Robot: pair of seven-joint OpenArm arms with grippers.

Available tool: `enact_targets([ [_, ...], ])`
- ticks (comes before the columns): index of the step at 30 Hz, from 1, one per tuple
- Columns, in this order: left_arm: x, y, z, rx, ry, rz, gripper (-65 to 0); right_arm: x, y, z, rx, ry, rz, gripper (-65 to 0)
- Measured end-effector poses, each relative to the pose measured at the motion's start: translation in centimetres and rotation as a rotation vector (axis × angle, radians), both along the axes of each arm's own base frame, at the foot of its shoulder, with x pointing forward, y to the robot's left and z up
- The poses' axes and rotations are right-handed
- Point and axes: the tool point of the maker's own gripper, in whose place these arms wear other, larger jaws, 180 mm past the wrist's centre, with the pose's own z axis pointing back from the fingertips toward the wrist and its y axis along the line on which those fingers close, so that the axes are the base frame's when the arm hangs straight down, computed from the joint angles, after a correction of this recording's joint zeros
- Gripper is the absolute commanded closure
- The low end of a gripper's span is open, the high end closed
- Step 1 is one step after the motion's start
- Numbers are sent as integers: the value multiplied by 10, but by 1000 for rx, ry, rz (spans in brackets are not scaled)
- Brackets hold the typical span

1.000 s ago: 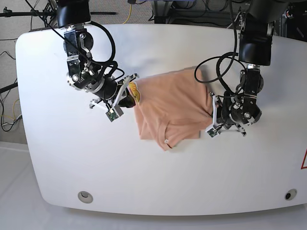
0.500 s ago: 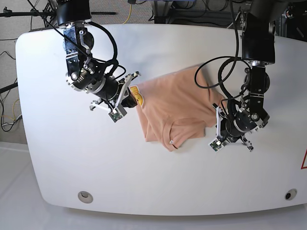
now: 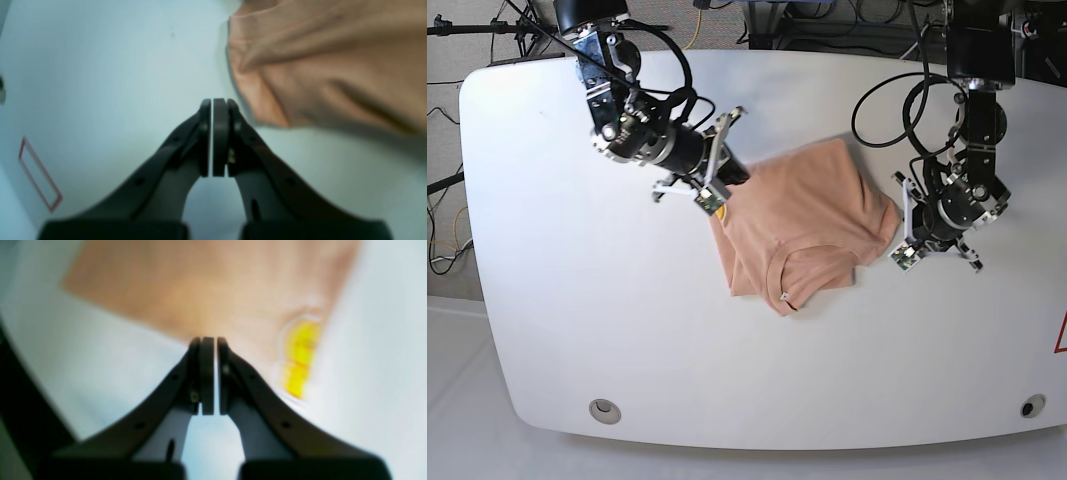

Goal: Fold the T-shirt properly
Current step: 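Release the left gripper and lift it away from the shirt, then press the shirt's printed corner flat with the right gripper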

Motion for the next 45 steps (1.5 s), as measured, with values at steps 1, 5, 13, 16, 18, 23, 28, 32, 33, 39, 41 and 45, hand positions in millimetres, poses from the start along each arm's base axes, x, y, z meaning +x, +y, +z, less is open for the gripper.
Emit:
enact_targets([
  [1, -5, 7, 1, 6, 0, 20, 0, -7, 9, -1, 4, 6, 31, -13],
  [5, -17, 28, 4, 27, -3, 64, 0, -16, 28, 1, 24, 11, 90, -13],
  [13, -37, 78, 9, 88, 1, 170, 0, -4, 41, 0, 6, -8, 134, -13],
  [16, -47, 89, 6, 88, 14, 200, 0, -8, 48, -14, -12, 31, 168, -13],
  [18, -54, 99, 5, 97, 24, 226, 0, -12, 53, -27, -26, 67, 192, -13],
  [23, -64, 117, 5, 109, 30, 276, 0, -12, 57, -54, -70, 140, 213, -13],
  [28, -69, 132, 11, 111, 15, 326, 0, 6, 64, -57, -45, 140, 194, -13],
  [32, -76, 141, 11, 123, 21, 351, 0, 19, 68, -57, -21, 124, 175, -13],
  [33, -78, 142, 10, 127, 26, 352, 0, 22, 69, -58, -14, 124, 172, -13],
  [39, -85, 138, 3, 116, 50, 346, 0, 36, 77, -56, -7, 128, 166, -13],
  [41, -86, 137, 2, 113, 52, 346, 0, 41, 78, -56, -10, 128, 163, -13],
  [45, -87, 138, 2, 118, 54, 347, 0, 51, 82, -55, -22, 124, 163, -13],
])
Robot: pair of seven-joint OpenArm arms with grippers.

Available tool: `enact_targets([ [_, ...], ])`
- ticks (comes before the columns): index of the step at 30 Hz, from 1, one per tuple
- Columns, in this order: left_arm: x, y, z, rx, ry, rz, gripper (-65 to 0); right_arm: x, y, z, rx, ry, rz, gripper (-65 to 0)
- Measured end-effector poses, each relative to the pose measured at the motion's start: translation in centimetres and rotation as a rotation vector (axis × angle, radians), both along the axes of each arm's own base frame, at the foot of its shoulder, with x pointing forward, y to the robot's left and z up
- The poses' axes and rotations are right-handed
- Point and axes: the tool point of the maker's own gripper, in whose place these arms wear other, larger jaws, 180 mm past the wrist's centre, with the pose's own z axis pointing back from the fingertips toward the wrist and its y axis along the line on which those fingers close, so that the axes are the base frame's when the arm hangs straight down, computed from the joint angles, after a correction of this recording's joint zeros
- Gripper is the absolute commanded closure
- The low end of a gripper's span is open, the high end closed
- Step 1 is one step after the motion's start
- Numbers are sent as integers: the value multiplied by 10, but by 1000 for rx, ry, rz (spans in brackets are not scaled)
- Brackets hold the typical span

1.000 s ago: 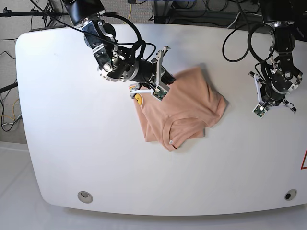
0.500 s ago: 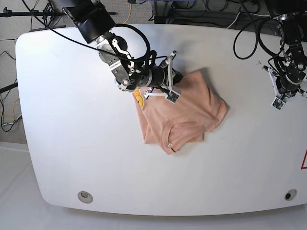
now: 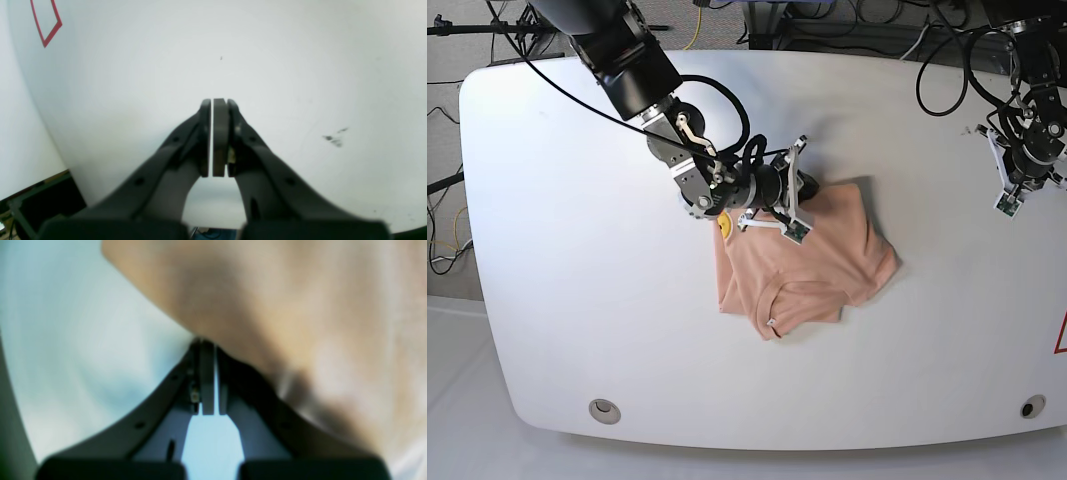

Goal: Fold the T-shirt properly
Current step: 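Press the shirt's printed corner flat with the right gripper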

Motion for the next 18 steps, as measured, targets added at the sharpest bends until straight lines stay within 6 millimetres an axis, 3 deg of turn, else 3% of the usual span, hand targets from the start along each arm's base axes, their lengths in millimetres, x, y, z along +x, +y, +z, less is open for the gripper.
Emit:
enact_targets([
  [8, 0, -1, -1, -3, 0, 1, 0, 27, 8, 6, 29, -29, -29, -13],
  [18, -2, -1, -2, -4, 7, 0, 0, 50, -3, 2, 9, -32, -62, -13],
])
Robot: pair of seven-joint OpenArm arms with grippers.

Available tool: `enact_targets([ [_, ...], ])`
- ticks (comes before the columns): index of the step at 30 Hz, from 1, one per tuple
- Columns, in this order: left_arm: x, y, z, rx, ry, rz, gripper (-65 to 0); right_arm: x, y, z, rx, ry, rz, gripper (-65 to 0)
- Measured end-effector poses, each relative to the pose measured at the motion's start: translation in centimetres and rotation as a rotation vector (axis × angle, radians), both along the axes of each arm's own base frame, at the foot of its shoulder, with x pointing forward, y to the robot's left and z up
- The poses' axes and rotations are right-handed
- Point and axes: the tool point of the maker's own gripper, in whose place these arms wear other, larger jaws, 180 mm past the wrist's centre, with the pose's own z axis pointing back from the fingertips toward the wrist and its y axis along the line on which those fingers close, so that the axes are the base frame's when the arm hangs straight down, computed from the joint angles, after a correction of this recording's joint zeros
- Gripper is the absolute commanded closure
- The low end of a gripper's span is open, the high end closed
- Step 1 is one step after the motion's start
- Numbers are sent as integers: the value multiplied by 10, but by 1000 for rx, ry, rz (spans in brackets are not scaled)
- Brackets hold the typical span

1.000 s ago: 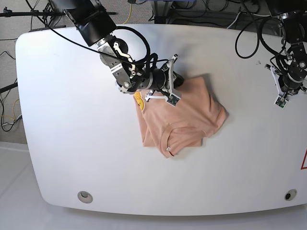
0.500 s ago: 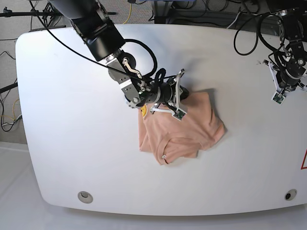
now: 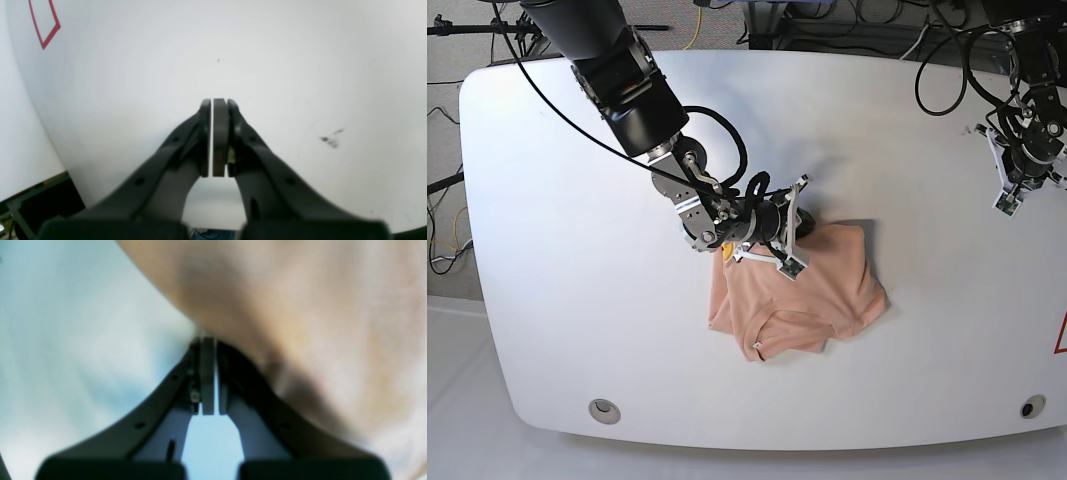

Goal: Fold the T-shirt properly
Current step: 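Press the shirt's printed corner flat with the right gripper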

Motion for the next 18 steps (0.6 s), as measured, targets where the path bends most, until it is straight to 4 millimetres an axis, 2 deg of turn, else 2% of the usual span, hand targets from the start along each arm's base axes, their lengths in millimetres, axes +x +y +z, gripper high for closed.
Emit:
enact_targets([
  [9, -3, -2, -3, -5, 10, -1, 0, 1, -1, 1, 2, -3, -4, -13],
  [15, -4, -6, -7, -21, 11, 1, 0, -5, -3, 15, 16, -40, 6, -13],
  [18, -6, -2, -5, -19, 6, 14, 0, -11, -15, 25, 28, -57, -5, -13],
])
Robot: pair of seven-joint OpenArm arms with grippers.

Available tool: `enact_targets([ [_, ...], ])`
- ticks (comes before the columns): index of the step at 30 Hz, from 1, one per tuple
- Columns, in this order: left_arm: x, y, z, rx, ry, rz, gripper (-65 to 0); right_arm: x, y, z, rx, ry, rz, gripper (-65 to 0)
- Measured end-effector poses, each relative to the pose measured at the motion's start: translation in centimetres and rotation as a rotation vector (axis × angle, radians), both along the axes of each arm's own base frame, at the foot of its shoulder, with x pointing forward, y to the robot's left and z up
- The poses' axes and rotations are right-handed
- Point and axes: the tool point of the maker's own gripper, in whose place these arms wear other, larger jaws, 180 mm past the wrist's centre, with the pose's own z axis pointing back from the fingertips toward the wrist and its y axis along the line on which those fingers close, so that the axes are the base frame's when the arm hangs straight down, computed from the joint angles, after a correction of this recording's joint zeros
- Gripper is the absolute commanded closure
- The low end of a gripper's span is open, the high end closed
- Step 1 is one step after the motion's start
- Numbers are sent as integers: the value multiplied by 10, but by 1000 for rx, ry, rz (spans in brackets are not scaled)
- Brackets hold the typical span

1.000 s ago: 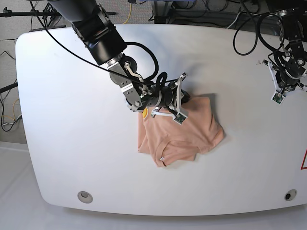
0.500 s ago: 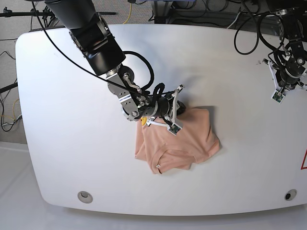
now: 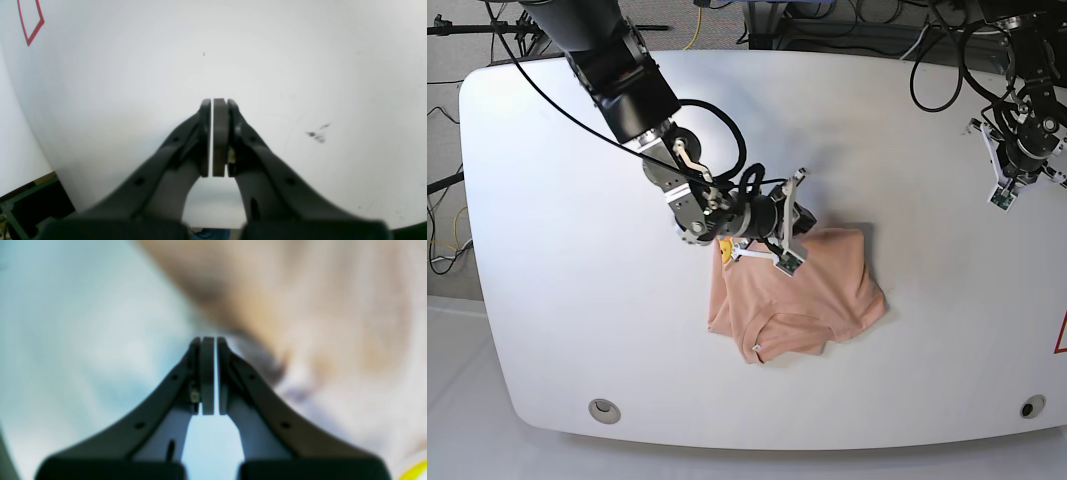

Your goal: Fold the T-shirt properly

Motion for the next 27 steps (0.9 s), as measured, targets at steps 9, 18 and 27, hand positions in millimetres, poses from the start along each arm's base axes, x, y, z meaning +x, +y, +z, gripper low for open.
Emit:
enact_targets([
  [9, -11, 51, 27, 73, -46, 122, 0, 9, -121, 40, -108, -75, -291, -13],
  [18, -40, 92, 46, 131, -61, 231, 0, -47, -236, 65, -276, -101, -510, -11],
  [27, -82, 109, 39, 156, 9, 288, 0, -145, -336, 36, -342, 121, -771, 0],
])
